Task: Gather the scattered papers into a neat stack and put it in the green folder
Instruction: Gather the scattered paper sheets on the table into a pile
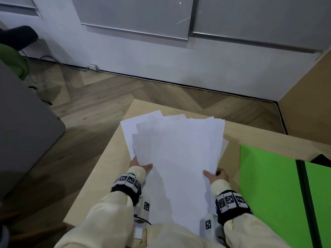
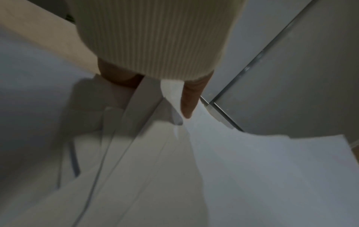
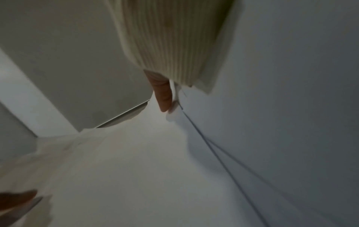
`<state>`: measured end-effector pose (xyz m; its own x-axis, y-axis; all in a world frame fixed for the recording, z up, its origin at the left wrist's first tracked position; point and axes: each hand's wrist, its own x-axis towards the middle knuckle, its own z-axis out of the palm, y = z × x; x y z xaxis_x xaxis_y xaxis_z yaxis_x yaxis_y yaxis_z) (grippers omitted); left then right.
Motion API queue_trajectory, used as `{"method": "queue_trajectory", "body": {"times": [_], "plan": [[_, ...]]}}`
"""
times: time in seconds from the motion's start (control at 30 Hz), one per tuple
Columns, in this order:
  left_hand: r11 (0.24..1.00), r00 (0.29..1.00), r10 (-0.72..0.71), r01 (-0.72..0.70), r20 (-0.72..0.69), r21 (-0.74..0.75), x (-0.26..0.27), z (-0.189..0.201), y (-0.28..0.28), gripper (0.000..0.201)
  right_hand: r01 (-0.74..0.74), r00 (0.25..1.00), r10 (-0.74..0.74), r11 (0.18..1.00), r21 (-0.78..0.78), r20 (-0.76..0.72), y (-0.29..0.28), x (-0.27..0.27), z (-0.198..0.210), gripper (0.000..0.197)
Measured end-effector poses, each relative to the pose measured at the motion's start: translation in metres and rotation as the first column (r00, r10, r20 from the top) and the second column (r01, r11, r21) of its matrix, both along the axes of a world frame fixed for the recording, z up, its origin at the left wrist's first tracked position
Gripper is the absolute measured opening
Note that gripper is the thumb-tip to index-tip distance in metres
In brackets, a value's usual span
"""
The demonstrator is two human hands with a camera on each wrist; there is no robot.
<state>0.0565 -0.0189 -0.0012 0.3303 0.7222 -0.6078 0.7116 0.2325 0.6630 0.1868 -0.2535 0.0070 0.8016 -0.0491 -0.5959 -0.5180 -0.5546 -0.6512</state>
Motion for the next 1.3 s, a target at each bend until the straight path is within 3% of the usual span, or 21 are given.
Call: {"method": "queue_trajectory", "body": {"times": [0.2,0.27,0.43,0.57,0.67,0.8,0.9,1.03,1.13,1.23,1.3], "plan": [[0.998,0.997,-0.06,0.06,-0.053,-0.007,0.002,0.003,-0.006,0.052,-0.076,0.991,0.067,0.994,-0.075,-0.119,-0.003,-0.001,0.0,0.096],[0.995,0.994,-0.094,0.092,-0.058,-0.032,0.001,0.003,-0.004,0.048,-0.073,0.983,0.051,0.99,-0.117,-0.175,-0.005,0.003,0.001,0.095],[0.991,0.991,-0.131,0.13,-0.032,-0.029,-0.004,0.003,0.008,0.062,-0.069,0.953,0.014,0.983,-0.172,-0.302,-0.018,0.006,-0.003,0.1],[0.993,0.994,-0.051,0.061,0.093,-0.105,-0.001,-0.006,0.008,0.061,-0.007,0.97,-0.031,0.987,-0.159,-0.239,-0.022,0.01,-0.009,0.091],[0.991,0.996,0.04,-0.03,0.075,-0.129,-0.001,-0.014,0.008,0.059,-0.022,0.988,0.004,0.993,-0.113,-0.155,-0.023,0.016,-0.004,0.079],[0.989,0.994,0.095,-0.088,0.057,-0.119,-0.002,-0.016,0.004,0.055,-0.051,0.973,0.011,0.984,-0.17,-0.231,-0.027,0.019,0.004,0.075],[0.998,0.998,0.046,-0.044,0.048,-0.046,-0.003,-0.017,0.005,0.046,-0.115,0.956,0.081,0.988,-0.106,-0.281,-0.031,0.015,-0.001,0.053],[1.0,0.998,-0.026,0.026,0.049,0.001,-0.001,-0.021,0.008,0.037,-0.071,0.991,0.066,0.996,-0.044,-0.113,-0.032,0.005,-0.002,0.035],[1.0,0.996,-0.02,0.022,0.084,-0.022,0.001,-0.022,0.007,0.037,0.01,0.999,-0.014,0.996,0.092,0.041,-0.033,0.001,-0.005,0.038],[1.0,0.993,-0.028,0.028,0.113,0.004,0.005,-0.02,0.009,0.033,0.14,0.989,-0.147,0.973,0.184,0.021,-0.032,0.002,-0.011,0.046],[0.997,0.994,-0.064,0.06,0.088,0.048,0.009,-0.017,0.012,0.029,0.137,0.99,-0.134,0.975,0.177,-0.032,-0.028,0.003,-0.005,0.049]]}}
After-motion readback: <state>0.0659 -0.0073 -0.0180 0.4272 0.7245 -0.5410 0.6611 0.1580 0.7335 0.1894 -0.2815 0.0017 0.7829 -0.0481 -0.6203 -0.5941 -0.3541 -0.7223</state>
